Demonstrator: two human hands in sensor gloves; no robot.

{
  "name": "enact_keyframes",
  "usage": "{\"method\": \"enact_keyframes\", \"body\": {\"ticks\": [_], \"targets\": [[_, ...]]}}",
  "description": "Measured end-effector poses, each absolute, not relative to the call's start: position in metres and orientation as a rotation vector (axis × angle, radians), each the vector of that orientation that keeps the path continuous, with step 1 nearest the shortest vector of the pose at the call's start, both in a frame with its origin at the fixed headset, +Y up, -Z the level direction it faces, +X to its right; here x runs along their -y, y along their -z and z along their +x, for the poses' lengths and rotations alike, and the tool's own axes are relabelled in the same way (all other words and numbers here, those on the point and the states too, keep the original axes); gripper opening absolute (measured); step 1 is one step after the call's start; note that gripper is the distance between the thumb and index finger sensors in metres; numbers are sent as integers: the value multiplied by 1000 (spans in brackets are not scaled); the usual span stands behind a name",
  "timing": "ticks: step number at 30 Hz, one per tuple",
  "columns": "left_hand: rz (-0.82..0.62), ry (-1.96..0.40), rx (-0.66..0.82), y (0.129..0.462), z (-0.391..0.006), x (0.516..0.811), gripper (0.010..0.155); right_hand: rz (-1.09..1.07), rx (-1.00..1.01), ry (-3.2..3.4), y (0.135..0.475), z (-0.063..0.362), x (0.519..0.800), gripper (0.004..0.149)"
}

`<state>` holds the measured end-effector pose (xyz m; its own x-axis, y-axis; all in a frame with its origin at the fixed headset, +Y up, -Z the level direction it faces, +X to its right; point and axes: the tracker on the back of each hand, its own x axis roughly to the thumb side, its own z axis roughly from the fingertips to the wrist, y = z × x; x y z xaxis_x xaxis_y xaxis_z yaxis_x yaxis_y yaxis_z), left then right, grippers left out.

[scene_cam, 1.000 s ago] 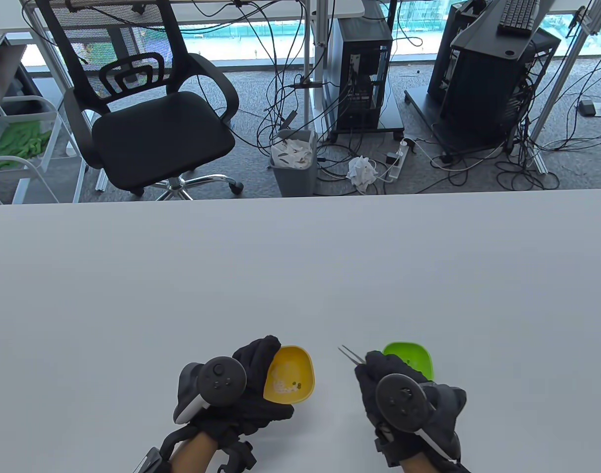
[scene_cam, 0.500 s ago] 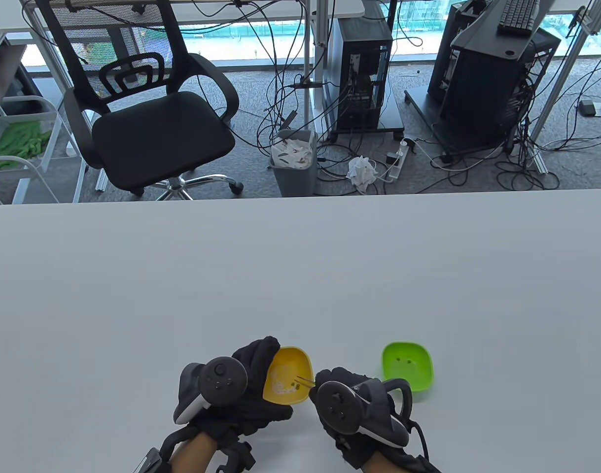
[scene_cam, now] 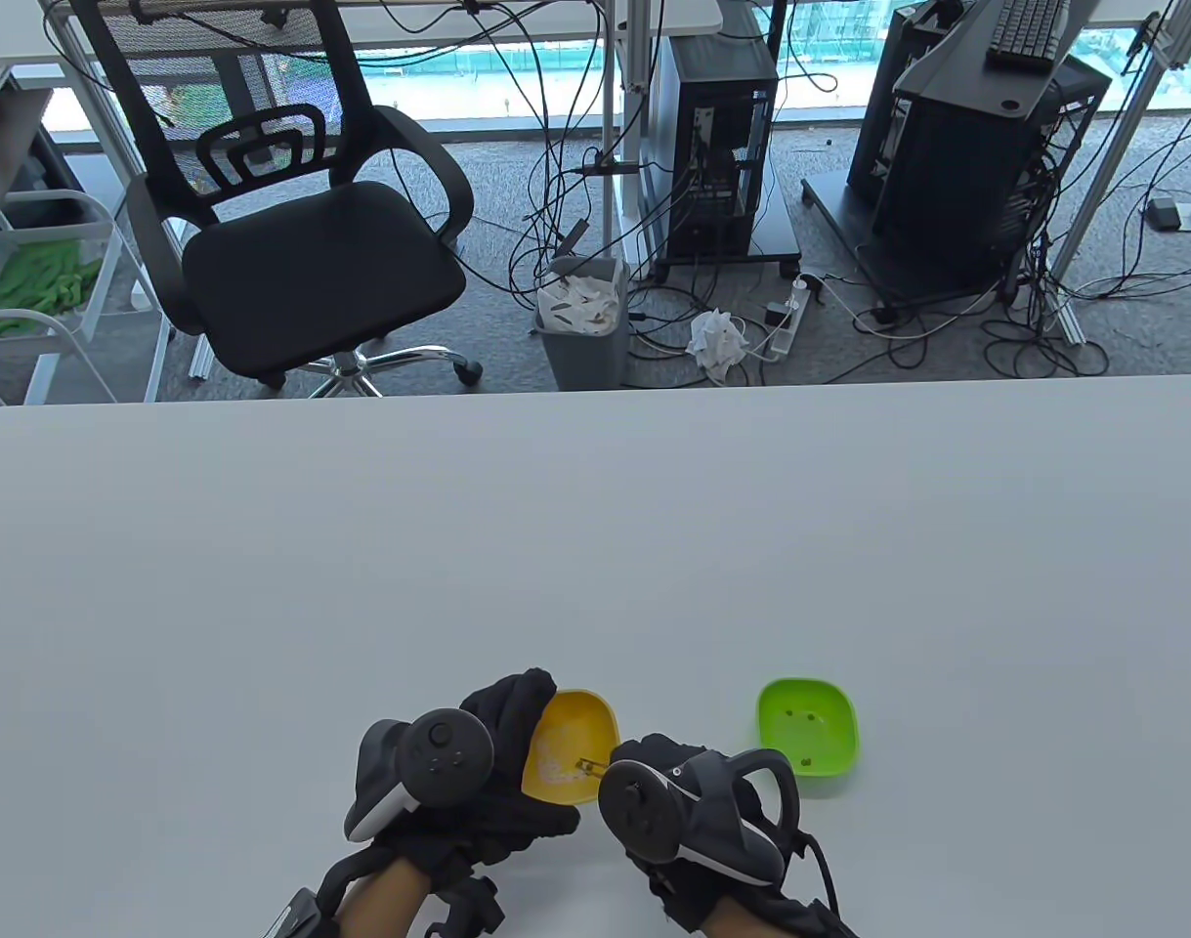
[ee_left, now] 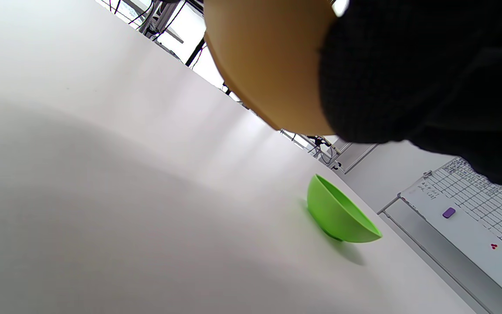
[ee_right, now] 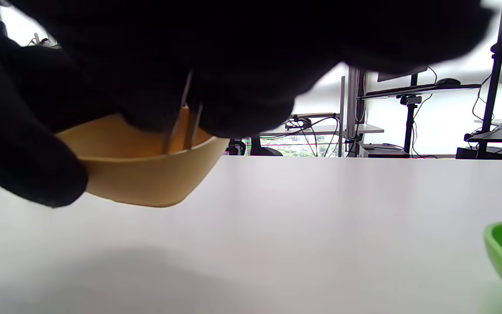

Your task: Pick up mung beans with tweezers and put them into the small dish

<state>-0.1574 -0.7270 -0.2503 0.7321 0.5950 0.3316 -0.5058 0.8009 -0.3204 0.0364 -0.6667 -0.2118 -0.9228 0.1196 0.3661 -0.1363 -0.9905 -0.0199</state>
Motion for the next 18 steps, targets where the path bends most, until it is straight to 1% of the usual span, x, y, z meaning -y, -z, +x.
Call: {"method": "enact_keyframes", "body": {"ticks": [6, 10, 13, 18], "targets": [[-226, -603, 436, 251, -156, 728, 121, 564, 43, -2966, 212, 35, 668, 36], [-230, -606, 434, 251, -155, 728, 121, 556, 67, -2952, 212, 37, 667, 35], [-230, -616, 429, 251, -156, 728, 121, 535, 111, -2921, 210, 42, 665, 34], [-245, -628, 414, 253, -157, 731, 121, 424, 243, -2807, 207, 69, 647, 35]]}}
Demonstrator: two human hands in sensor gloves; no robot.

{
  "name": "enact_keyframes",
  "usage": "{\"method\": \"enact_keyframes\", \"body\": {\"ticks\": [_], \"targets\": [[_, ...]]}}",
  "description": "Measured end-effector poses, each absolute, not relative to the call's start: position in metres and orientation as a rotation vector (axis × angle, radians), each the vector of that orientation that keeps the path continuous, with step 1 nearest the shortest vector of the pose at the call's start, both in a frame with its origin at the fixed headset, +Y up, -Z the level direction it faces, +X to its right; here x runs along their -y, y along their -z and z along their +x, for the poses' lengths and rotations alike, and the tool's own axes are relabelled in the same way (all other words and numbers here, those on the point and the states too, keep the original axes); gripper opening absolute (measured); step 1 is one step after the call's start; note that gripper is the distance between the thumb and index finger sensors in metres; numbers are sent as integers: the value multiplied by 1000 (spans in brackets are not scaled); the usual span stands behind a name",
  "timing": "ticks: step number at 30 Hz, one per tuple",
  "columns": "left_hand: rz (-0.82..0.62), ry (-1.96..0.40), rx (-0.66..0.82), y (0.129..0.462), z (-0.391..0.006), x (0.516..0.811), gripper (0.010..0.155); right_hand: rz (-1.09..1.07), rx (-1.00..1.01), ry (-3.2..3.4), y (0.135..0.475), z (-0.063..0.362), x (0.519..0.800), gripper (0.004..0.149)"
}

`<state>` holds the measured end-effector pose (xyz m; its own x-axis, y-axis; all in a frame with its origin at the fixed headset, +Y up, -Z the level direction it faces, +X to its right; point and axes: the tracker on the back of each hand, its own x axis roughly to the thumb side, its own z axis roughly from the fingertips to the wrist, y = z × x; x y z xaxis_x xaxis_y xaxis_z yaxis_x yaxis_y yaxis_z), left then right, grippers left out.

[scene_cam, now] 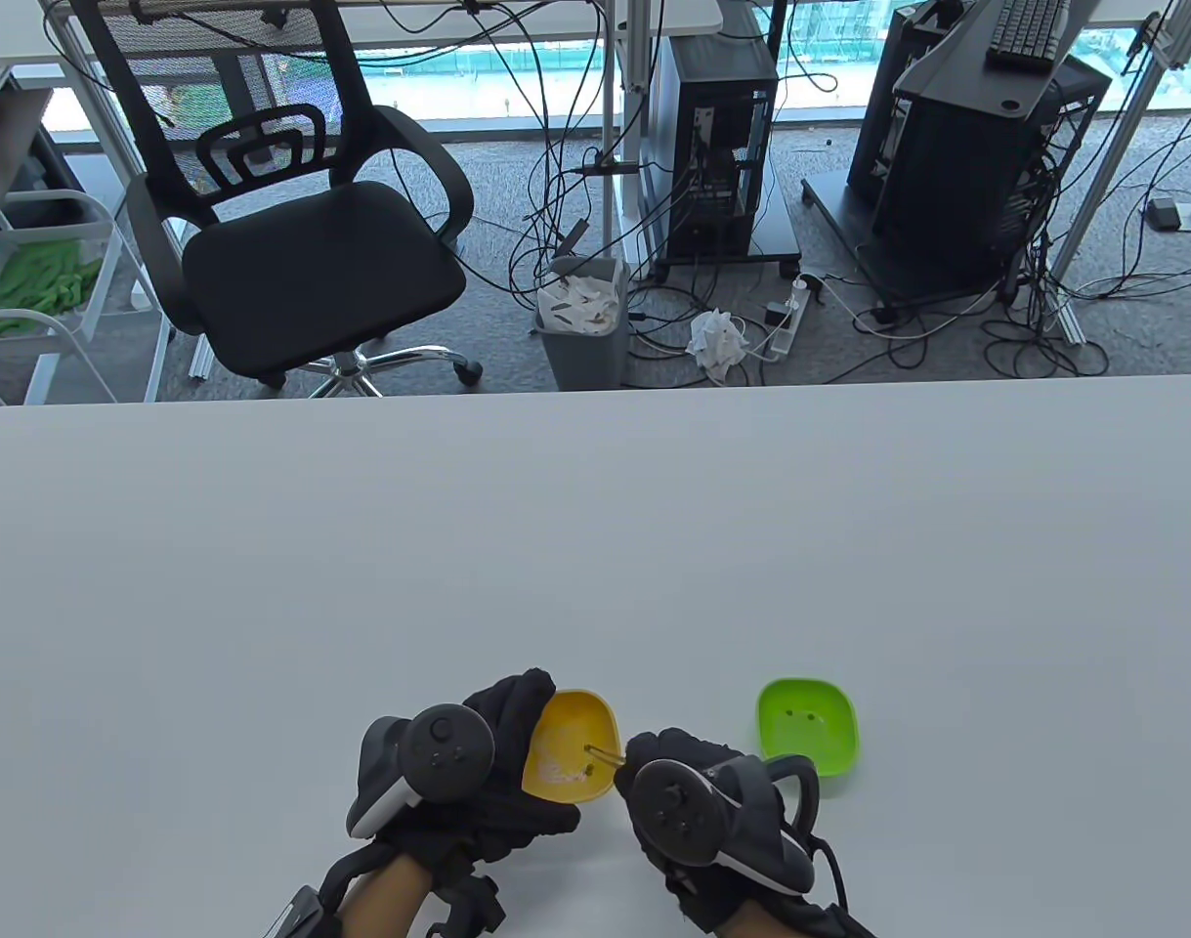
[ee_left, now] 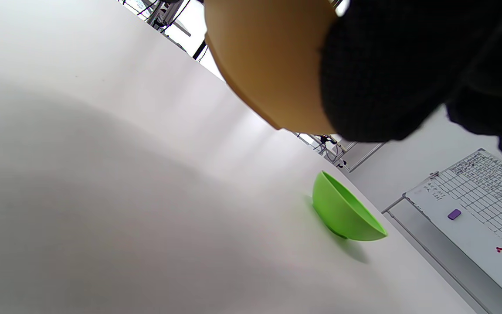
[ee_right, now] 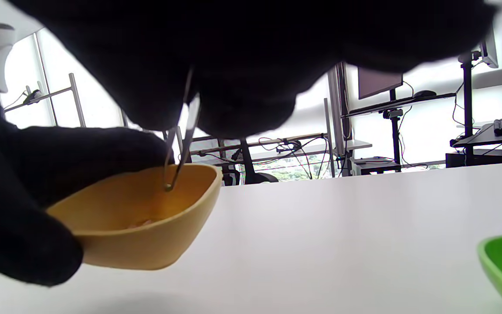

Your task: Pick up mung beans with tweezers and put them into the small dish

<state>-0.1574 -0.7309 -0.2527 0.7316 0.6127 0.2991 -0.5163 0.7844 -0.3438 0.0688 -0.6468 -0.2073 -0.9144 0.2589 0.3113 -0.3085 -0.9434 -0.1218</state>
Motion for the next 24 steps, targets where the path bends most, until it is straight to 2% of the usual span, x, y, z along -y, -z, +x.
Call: {"method": "enact_keyframes", "body": {"ticks": [6, 13, 19, 24], "targets": [[-232, -643, 415, 253, -159, 728, 121, 85, 374, -2746, 209, 138, 632, 35], [-226, -639, 427, 253, -158, 727, 121, -220, 401, -2739, 205, 206, 646, 35], [-232, -632, 427, 253, -157, 728, 121, -275, 304, -2737, 208, 219, 669, 35], [-238, -632, 422, 252, -157, 728, 121, -270, 265, -2743, 210, 217, 673, 35]]}}
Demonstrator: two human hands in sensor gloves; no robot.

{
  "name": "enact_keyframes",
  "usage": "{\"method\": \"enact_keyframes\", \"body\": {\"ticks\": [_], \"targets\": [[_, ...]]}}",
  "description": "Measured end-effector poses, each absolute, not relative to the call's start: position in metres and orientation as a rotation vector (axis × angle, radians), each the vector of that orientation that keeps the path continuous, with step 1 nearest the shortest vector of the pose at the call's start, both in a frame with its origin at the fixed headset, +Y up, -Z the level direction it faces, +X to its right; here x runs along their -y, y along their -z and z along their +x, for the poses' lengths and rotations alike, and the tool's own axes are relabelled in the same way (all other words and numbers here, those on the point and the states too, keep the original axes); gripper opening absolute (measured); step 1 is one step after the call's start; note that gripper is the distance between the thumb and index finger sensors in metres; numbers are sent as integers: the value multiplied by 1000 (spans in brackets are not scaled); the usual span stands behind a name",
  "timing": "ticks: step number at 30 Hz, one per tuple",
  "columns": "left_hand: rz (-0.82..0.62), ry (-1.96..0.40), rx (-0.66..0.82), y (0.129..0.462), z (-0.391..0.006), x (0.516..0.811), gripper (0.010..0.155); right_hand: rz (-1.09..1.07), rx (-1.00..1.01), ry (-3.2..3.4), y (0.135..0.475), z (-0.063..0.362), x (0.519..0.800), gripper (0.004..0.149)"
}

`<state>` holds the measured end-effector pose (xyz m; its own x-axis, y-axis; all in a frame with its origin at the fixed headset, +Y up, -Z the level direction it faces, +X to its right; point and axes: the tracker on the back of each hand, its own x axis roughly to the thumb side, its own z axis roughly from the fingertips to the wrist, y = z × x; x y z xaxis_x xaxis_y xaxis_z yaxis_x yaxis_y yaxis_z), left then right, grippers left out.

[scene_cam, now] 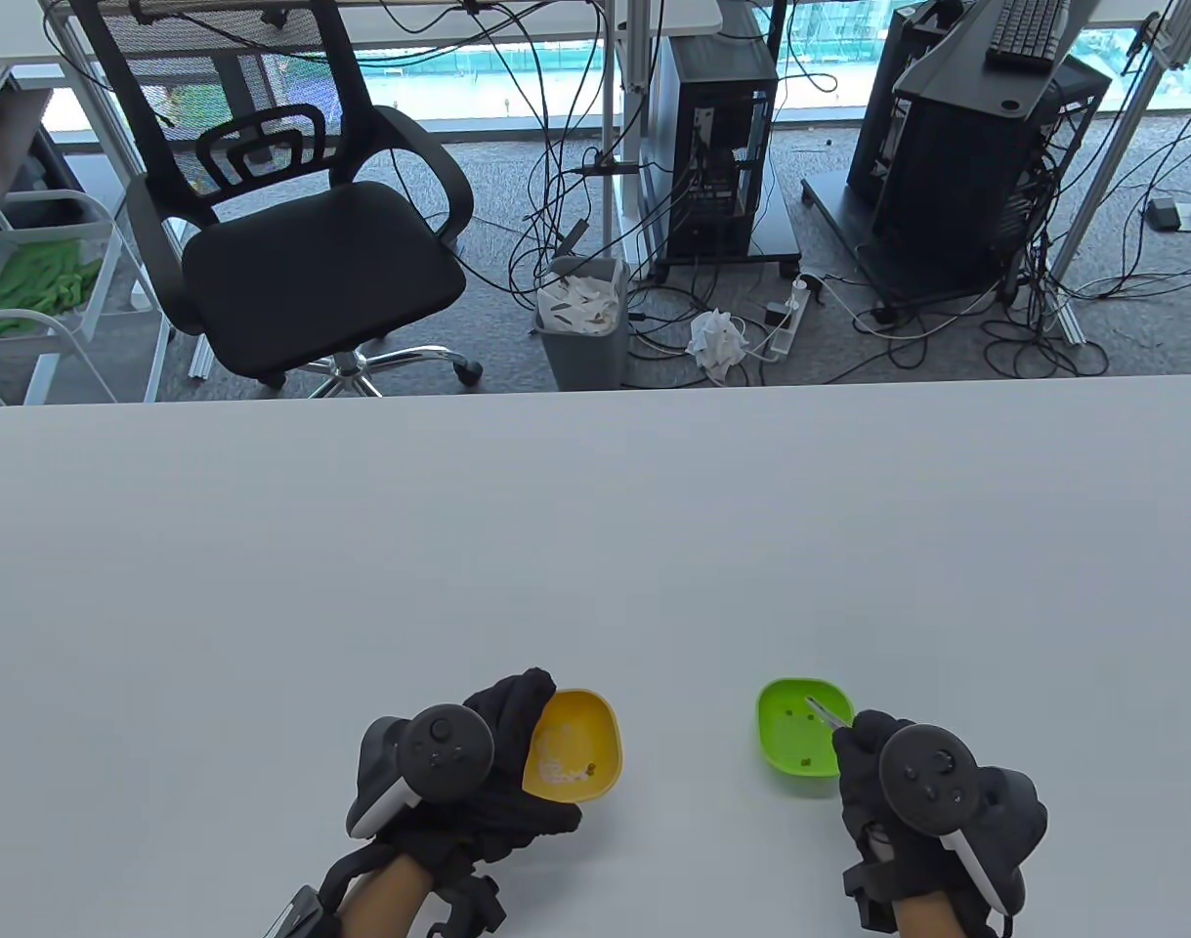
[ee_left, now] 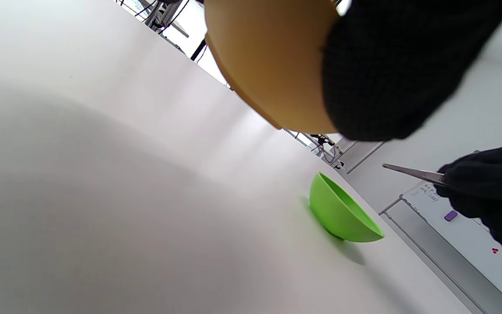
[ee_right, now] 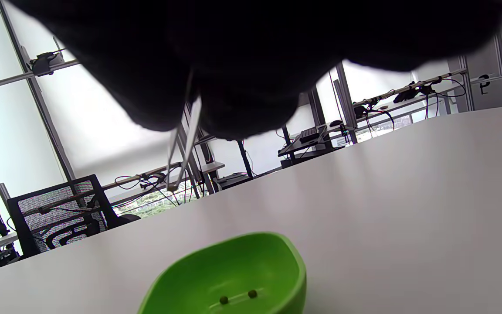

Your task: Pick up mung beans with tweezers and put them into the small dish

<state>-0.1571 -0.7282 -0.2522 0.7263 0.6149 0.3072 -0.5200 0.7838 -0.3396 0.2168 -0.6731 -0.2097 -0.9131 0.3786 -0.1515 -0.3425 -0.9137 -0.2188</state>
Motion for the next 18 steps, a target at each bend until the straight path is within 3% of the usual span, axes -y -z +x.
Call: {"method": "enact_keyframes", "body": {"ticks": [18], "targets": [[-221, -621, 438, 249, -157, 725, 121, -300, 199, -2748, 209, 217, 679, 35]]}}
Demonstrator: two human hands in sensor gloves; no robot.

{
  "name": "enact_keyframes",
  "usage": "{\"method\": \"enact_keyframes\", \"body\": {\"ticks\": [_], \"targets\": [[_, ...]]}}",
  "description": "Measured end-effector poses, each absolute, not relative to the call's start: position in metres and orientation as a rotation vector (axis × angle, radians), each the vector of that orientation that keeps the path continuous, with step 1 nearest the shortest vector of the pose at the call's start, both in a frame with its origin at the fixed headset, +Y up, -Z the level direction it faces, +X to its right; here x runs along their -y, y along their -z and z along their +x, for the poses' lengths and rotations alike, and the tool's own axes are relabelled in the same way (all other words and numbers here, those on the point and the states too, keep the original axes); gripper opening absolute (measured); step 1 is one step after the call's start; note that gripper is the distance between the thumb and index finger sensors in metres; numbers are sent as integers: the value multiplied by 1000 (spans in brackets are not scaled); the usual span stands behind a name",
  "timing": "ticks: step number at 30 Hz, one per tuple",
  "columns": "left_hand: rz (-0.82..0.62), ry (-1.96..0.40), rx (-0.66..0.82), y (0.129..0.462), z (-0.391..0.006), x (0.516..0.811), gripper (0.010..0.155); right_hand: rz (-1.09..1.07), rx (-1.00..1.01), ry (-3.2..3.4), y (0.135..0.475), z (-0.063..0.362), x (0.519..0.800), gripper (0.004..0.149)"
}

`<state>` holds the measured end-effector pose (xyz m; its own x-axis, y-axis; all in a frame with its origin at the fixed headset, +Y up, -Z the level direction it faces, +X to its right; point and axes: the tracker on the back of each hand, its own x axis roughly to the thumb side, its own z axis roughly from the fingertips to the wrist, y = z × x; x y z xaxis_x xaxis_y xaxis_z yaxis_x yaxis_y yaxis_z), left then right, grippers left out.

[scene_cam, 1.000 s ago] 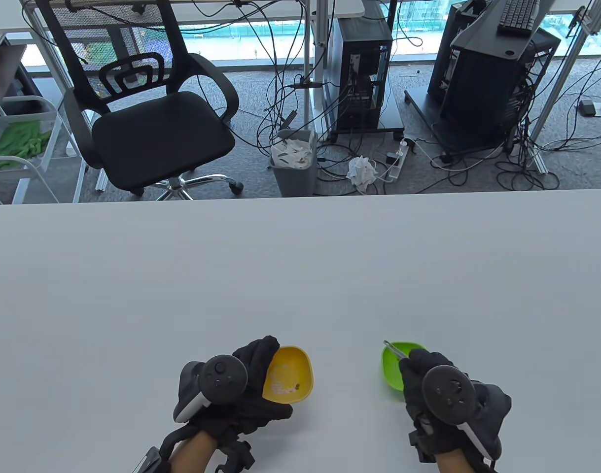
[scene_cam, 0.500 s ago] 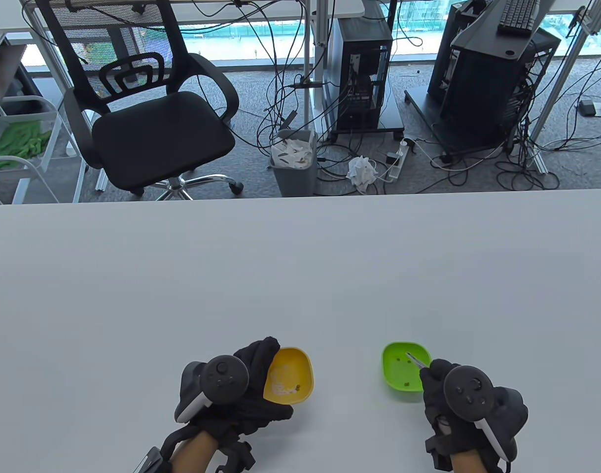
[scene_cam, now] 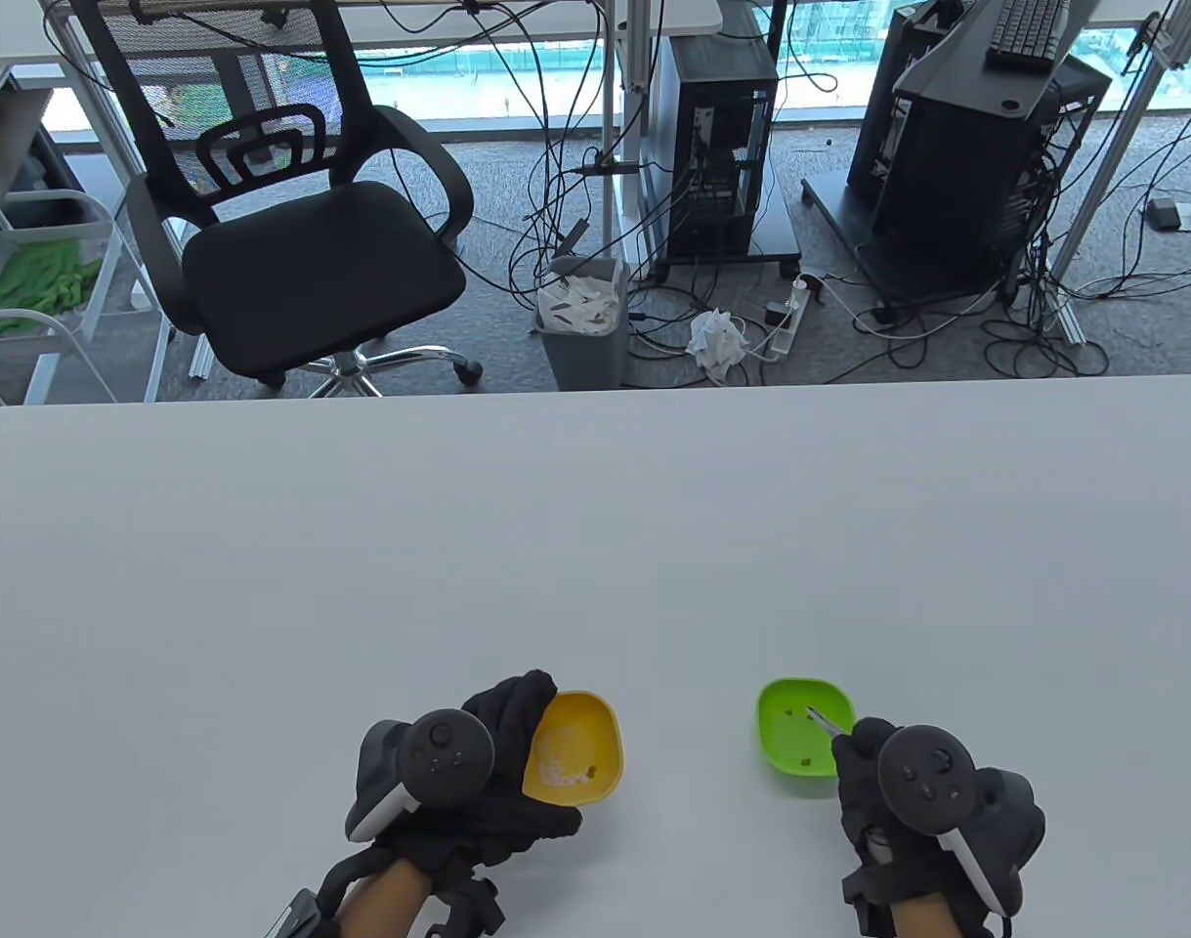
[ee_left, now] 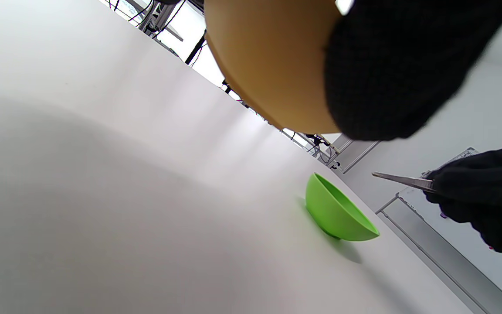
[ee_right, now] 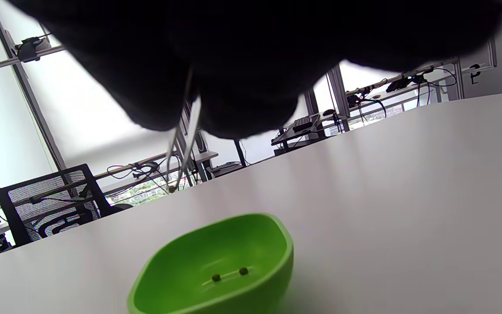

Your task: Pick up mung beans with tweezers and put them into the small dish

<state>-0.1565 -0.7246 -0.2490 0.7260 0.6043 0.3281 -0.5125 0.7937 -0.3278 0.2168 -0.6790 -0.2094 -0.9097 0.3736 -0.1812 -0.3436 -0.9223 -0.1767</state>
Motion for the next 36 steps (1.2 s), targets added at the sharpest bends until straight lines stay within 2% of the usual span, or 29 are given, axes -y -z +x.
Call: {"method": "enact_keyframes", "body": {"ticks": [16, 20, 24, 29, 36], "targets": [[-217, -619, 435, 249, -158, 725, 121, -294, 158, -2731, 211, 215, 682, 36], [-223, -614, 439, 251, -155, 725, 121, -197, 196, -2724, 213, 201, 678, 37], [-223, -615, 433, 251, -156, 724, 121, 70, 259, -2784, 208, 149, 652, 37], [-223, -614, 434, 251, -157, 724, 121, 412, 186, -2892, 207, 85, 631, 37], [-221, -601, 448, 250, -156, 724, 121, 671, 37, -3066, 212, 27, 633, 36]]}}
